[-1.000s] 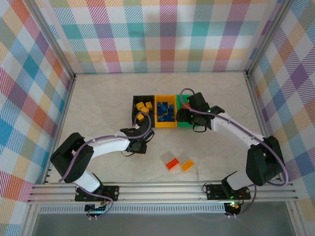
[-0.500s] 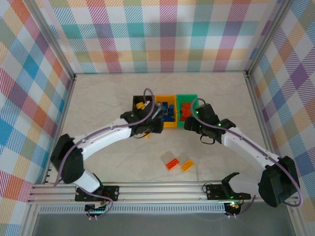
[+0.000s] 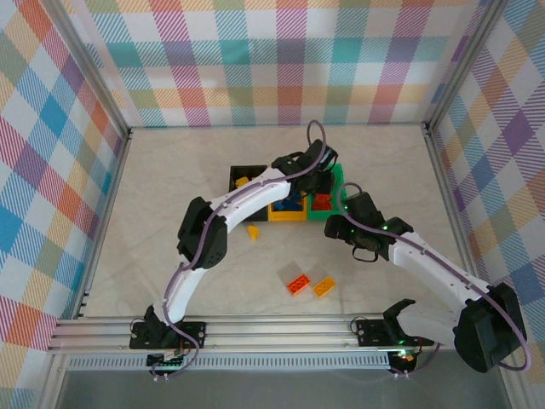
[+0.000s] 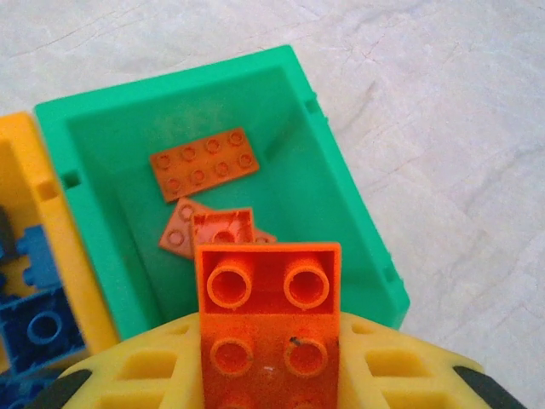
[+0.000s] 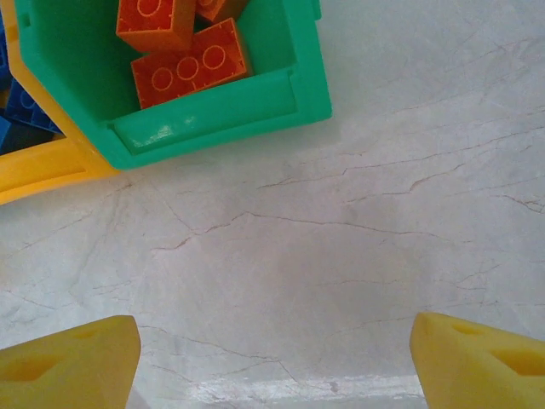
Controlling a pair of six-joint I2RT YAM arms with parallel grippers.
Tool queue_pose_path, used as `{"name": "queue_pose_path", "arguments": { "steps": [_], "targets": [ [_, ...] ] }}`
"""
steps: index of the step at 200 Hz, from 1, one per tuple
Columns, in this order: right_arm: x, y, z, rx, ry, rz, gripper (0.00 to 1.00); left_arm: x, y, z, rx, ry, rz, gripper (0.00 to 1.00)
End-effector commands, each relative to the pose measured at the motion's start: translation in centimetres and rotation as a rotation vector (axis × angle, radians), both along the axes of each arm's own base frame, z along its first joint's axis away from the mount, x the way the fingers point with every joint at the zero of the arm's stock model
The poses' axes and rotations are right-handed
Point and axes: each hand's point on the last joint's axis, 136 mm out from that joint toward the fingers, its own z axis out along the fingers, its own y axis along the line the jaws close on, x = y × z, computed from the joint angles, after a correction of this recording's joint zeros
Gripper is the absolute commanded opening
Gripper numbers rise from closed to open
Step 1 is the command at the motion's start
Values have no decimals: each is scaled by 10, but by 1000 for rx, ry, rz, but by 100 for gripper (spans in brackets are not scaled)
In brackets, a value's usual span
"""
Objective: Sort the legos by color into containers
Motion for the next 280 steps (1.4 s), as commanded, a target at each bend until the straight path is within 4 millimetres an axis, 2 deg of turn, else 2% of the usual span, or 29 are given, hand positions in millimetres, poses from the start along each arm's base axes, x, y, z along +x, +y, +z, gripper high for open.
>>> {"name": "queue_pose_path", "arguments": {
  "steps": [1, 22, 41, 51, 69, 84, 89, 97, 111, 132, 149, 168, 191, 217, 241, 256, 280],
  "targets": [
    [-5, 0, -3, 22, 20, -6, 83, 5, -4, 3, 2, 8, -6, 30],
    [-12, 3, -6, 44, 46, 4, 83, 10, -11, 4, -26, 12, 0, 47],
    [-25, 4, -13, 75, 104, -10, 83, 12, -13, 16, -60, 6, 11, 62],
    [-34, 6, -17, 103, 145, -28, 82, 13, -12, 27, -80, -7, 21, 70],
    [-53, 10, -27, 139, 215, -60, 82, 12, -6, 55, -127, -35, 36, 77],
    [-69, 17, -36, 157, 272, -81, 81, 4, 3, 76, -165, -68, 45, 84],
    [-74, 20, -39, 160, 292, -89, 81, 0, 9, 86, -184, -83, 49, 93],
    [-81, 23, -44, 160, 320, -100, 81, -7, 18, 96, -206, -105, 56, 100],
    [-92, 29, -52, 147, 376, -120, 81, -23, 39, 108, -231, -129, 73, 100],
    [-105, 36, -61, 130, 459, -147, 81, -50, 76, 110, -236, -145, 108, 100],
    [-118, 35, -68, 104, 518, -183, 80, -72, 109, 95, -203, -139, 149, 100],
    [-131, 32, -75, 80, 580, -233, 80, -95, 145, 87, -179, -146, 193, 100],
    [-137, 38, -84, 92, 620, -258, 80, -117, 183, 76, -146, -163, 237, 100],
    [-138, 52, -89, 76, 659, -248, 78, -139, 214, 66, -127, -170, 264, 100],
    [-147, 54, -98, 29, 703, -263, 75, -152, 239, 54, -81, -174, 300, 100],
    [-150, 51, -103, 9, 720, -278, 69, -158, 252, 48, -66, -179, 327, 100],
    [-148, 51, -101, -6, 709, -250, 53, -167, 264, 44, -65, -183, 338, 100]
  ]
}}
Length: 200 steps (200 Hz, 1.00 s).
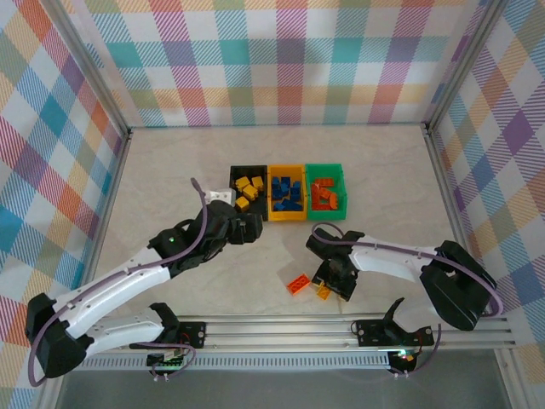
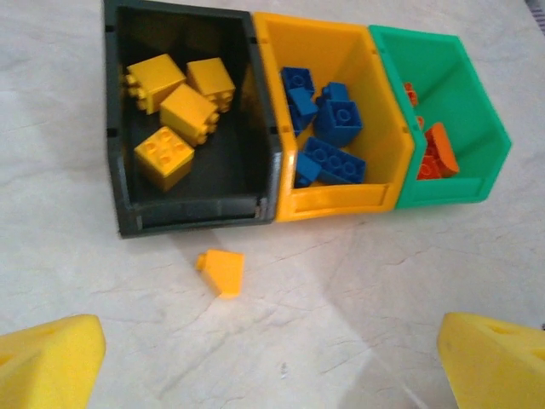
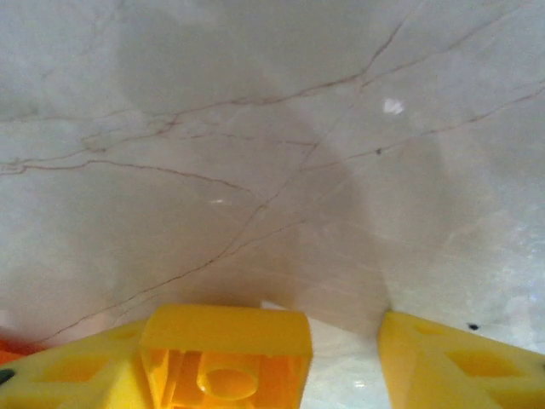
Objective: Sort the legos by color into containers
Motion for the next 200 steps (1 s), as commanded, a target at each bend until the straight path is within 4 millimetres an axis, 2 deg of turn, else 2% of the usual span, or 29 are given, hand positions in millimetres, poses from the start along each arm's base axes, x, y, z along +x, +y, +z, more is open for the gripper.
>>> {"name": "queue_pose_path", "arguments": {
  "steps": [1, 24, 38, 57, 69, 87, 108, 133, 153, 168, 188, 200],
  "targets": [
    [-6, 11, -2, 32, 40, 8, 52, -5, 20, -8, 26, -1, 58, 100],
    [6, 15, 9, 34, -6, 71, 39, -12, 30, -15, 46, 8, 65, 100],
    [22, 21, 28, 42, -84, 136, 34, -16, 35, -20, 66, 24, 66, 100],
    [51, 33, 66, 79, -246, 240, 32, -23, 48, -30, 98, 53, 98, 100],
    [73, 49, 93, 130, -364, 323, 31, -27, 57, -34, 107, 58, 128, 100],
    [110, 85, 133, 202, -524, 455, 32, -35, 69, -40, 104, 61, 157, 100],
    [153, 135, 159, 248, -645, 601, 34, -42, 76, -46, 85, 71, 169, 100],
    [207, 177, 158, 237, -697, 685, 35, -47, 78, -57, 93, 103, 169, 100],
    [241, 206, 154, 243, -722, 736, 36, -50, 75, -67, 95, 139, 157, 100],
    [260, 223, 151, 231, -742, 770, 38, -52, 73, -71, 85, 147, 145, 100],
    [280, 236, 136, 205, -732, 783, 41, -53, 75, -72, 86, 154, 155, 100],
    [288, 243, 133, 200, -731, 788, 50, -54, 77, -70, 89, 153, 158, 100]
  ]
}}
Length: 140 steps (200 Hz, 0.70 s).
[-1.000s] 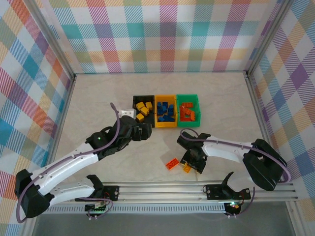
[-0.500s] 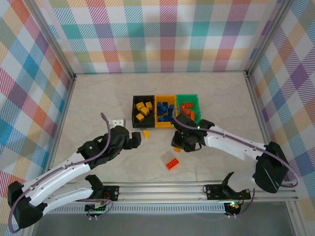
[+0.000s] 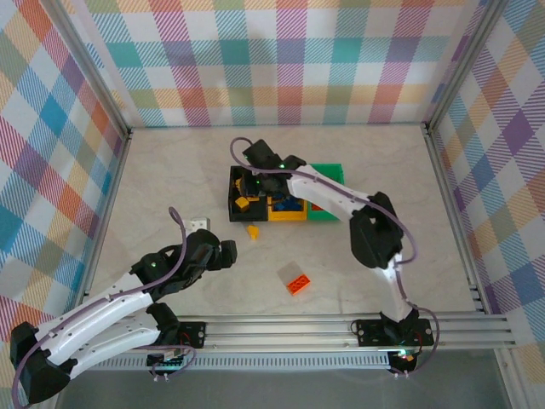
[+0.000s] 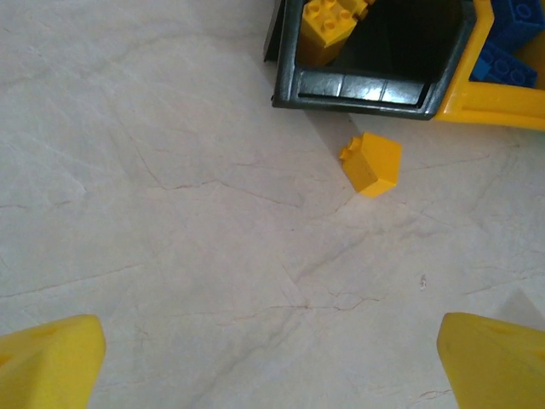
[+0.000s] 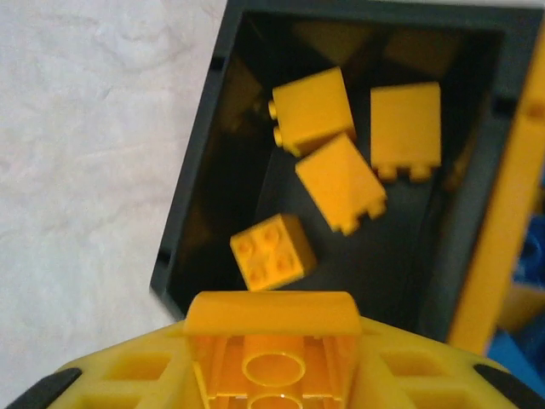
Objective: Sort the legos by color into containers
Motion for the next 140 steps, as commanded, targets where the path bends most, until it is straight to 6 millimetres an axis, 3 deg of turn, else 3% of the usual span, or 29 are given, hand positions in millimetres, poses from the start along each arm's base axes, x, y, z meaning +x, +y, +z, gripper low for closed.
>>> {"name": "queue_pose_path", "arguments": {
  "steps": [1, 12, 21, 48, 63, 73, 106, 140],
  "targets": [
    [13, 9, 7, -30, -42, 55, 52, -4, 7, -4, 1, 21, 25, 100],
    [18, 13, 8, -29, -49, 55, 68, -5, 8, -2, 1, 19, 26, 100],
    [19, 16, 15, -14, -64, 62, 74, -5, 11, 1, 3, 13, 33, 100],
    [10, 14, 44, 38, -111, 70, 79, -7, 19, 12, 3, -13, 57, 100],
    [-8, 9, 59, 77, -129, 77, 80, -7, 24, 20, -2, -35, 73, 100],
    [-24, 4, 57, 86, -118, 79, 81, -7, 28, 25, -1, -52, 90, 100],
    [-70, -15, 27, 60, -62, 78, 82, -7, 37, 37, -2, -87, 118, 100],
    [-95, -19, -33, -18, 20, 101, 81, -8, 42, 37, 1, -96, 141, 100]
  ]
}}
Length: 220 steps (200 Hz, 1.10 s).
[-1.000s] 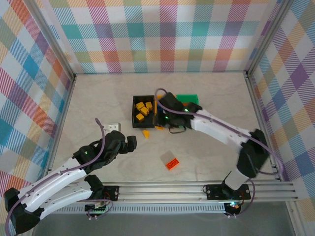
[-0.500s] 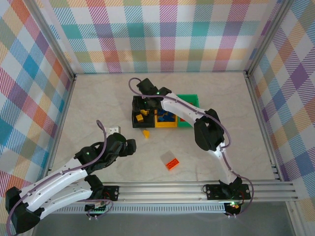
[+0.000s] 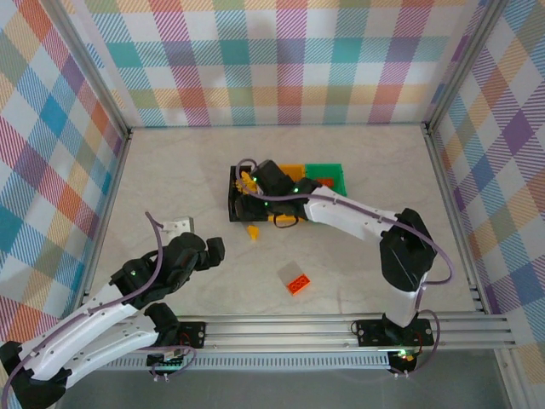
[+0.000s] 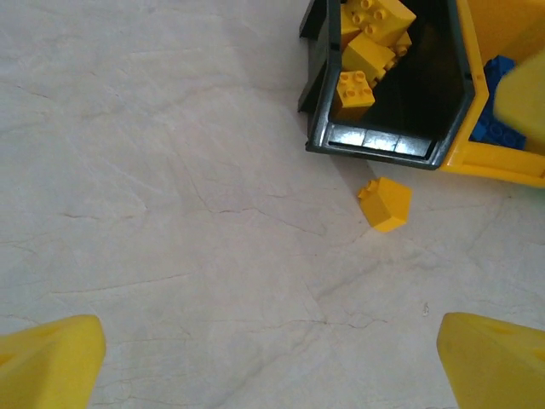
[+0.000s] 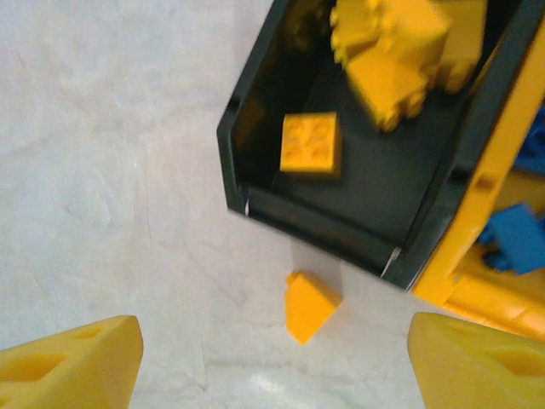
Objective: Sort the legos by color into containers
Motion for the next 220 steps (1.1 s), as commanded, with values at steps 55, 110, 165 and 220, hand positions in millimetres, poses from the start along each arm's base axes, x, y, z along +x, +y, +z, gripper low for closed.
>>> {"name": "queue_pose_path", "arguments": {
  "steps": [55, 110, 165, 220],
  "targets": [
    [9, 17, -95, -112, 58, 0, 76, -4, 15, -1, 19, 7, 58, 100],
    [3, 21, -117, -144, 104, -4, 49, -5, 15, -3, 2, 4, 65, 100],
    [1, 27, -60, -10, 22, 23, 33, -2, 10, -2, -4, 1, 52, 100],
    [39, 37, -5, 36, -85, 8, 34, 0, -2, -2, -28, 9, 2, 100]
  ]
}}
